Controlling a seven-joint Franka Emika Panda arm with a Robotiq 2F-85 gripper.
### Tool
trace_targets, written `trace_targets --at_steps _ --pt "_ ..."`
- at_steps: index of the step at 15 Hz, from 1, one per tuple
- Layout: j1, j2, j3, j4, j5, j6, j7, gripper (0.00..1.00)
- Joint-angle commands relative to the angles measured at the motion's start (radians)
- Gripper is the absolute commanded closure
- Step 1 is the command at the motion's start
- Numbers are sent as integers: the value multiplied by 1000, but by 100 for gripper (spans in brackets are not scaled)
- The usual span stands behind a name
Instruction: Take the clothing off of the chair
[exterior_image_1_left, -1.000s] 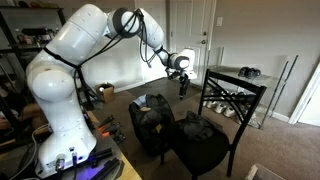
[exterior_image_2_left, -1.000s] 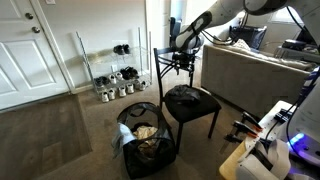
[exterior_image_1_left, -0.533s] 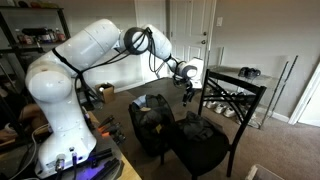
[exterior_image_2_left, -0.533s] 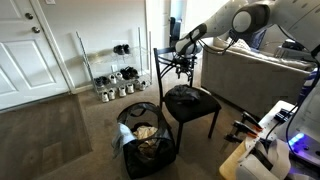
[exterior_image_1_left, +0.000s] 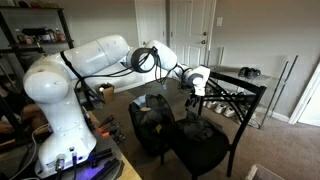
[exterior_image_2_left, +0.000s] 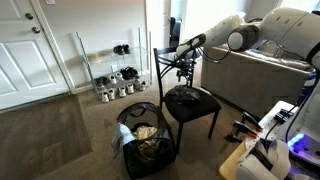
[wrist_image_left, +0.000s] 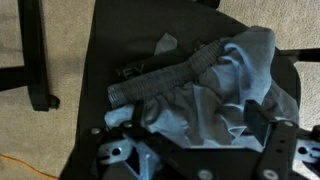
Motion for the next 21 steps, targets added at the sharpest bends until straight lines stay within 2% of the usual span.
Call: trace_targets --at_steps 1,8,13,18,20,21 --pt "-4 9 9 20 0 -11 0 0" --pt "-7 19 16 46 0 -21 0 0" --pt "-20 112 53 91 34 143 -2 0" --pt "-35 222 44 138 35 288 30 0" --pt "-46 192 53 57 31 357 23 0" --pt "-50 201 55 61 31 375 21 0"
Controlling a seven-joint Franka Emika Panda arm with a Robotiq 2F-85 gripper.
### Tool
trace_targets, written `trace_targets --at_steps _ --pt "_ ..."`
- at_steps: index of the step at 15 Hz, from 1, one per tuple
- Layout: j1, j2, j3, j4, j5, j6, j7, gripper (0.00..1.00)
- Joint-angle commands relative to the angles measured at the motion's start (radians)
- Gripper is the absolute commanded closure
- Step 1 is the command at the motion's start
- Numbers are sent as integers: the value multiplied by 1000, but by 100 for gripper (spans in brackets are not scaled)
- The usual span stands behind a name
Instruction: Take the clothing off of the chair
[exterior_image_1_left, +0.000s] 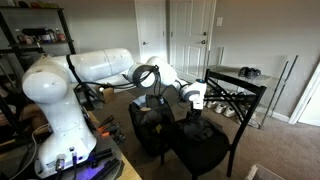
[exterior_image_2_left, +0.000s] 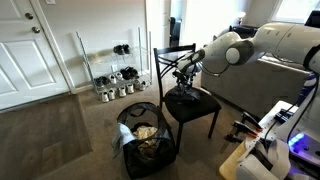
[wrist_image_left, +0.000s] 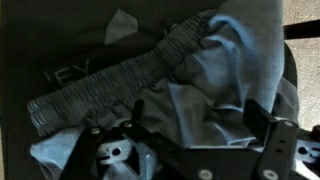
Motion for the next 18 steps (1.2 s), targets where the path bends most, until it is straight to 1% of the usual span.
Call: trace_targets --at_steps 1,4,7,10,13,14,15,18 --pt "-22 3 17 -29 18 83 7 0" --pt "-25 5 16 -44 16 129 3 0" --pt "-13 5 -14 -70 10 187 48 0" --pt "-15 5 -21 -88 10 199 70 0" --pt "-18 5 -22 -98 8 189 73 0" --pt "-19 5 -21 -101 5 183 63 25" --pt "-19 5 -17 -105 -1 179 40 26" --pt "-17 5 -17 -115 -2 183 38 46"
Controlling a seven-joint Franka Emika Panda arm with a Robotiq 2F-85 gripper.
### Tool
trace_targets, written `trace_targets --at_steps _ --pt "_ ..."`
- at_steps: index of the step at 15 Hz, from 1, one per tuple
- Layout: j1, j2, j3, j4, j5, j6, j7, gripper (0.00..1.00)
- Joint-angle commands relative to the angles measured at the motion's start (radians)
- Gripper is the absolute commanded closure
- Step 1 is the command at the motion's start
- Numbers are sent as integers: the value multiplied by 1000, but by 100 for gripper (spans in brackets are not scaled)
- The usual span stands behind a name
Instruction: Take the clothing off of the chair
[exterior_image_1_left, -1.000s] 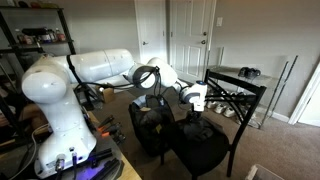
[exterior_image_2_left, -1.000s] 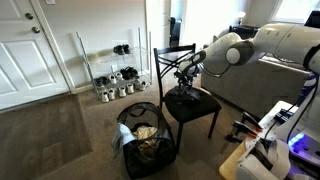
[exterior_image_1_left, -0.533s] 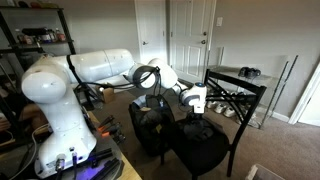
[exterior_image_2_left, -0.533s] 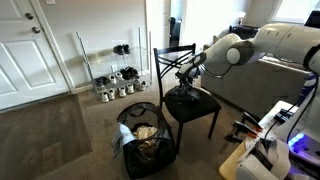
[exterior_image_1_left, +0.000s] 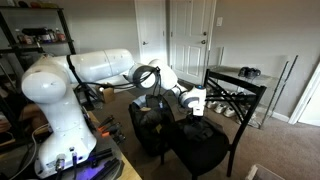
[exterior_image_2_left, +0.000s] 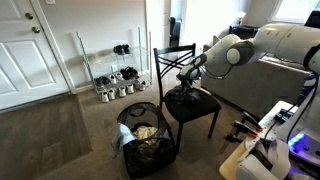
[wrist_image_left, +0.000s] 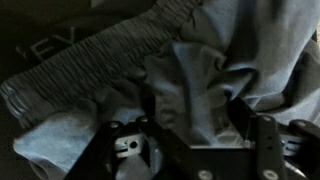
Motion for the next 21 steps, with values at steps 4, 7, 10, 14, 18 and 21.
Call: trace_targets --at_steps 4,7,10,14,18,21 --pt "-2 0 7 -26 2 20 -13 72" --pt "-13 0 22 -20 9 18 -29 93" --pt "-23 0 35 -14 13 32 -48 100" --pt "-39 -42 60 -81 17 90 -90 100" --pt "-90 -155 158 -265 6 204 -314 100" --pt "-126 -226 218 -386 -5 277 -483 100"
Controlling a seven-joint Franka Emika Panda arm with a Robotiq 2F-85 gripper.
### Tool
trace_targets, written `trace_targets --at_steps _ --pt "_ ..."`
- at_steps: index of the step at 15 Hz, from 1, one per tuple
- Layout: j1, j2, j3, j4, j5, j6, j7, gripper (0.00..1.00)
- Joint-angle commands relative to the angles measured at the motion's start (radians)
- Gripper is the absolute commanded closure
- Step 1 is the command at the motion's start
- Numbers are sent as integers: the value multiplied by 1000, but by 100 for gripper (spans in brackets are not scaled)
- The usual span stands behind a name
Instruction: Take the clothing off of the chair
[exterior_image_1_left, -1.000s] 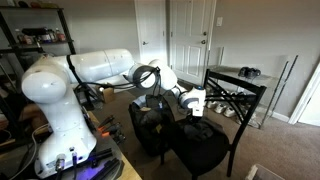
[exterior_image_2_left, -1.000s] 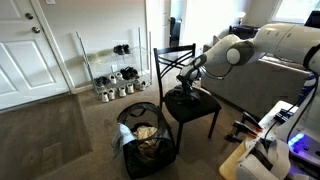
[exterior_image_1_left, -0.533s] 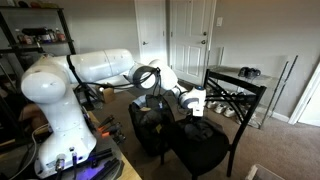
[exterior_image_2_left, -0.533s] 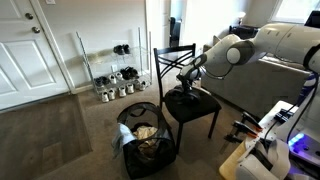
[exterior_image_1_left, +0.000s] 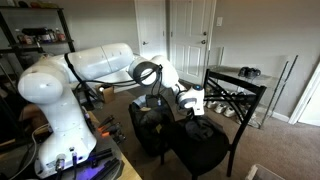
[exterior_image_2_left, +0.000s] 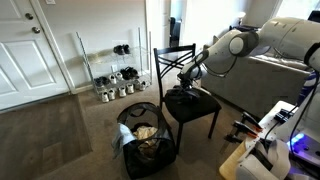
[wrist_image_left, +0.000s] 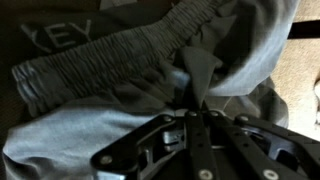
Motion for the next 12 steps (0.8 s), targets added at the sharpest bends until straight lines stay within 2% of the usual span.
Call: trace_targets --at_steps 1,6,7,12 --pt "-63 -152 91 -239 -5 94 -208 100" --pt "-121 -279 161 -445 3 191 -332 100" --pt "-102 -305 142 -478 83 201 -397 100" --pt "-114 -433 159 -655 190 301 -511 100"
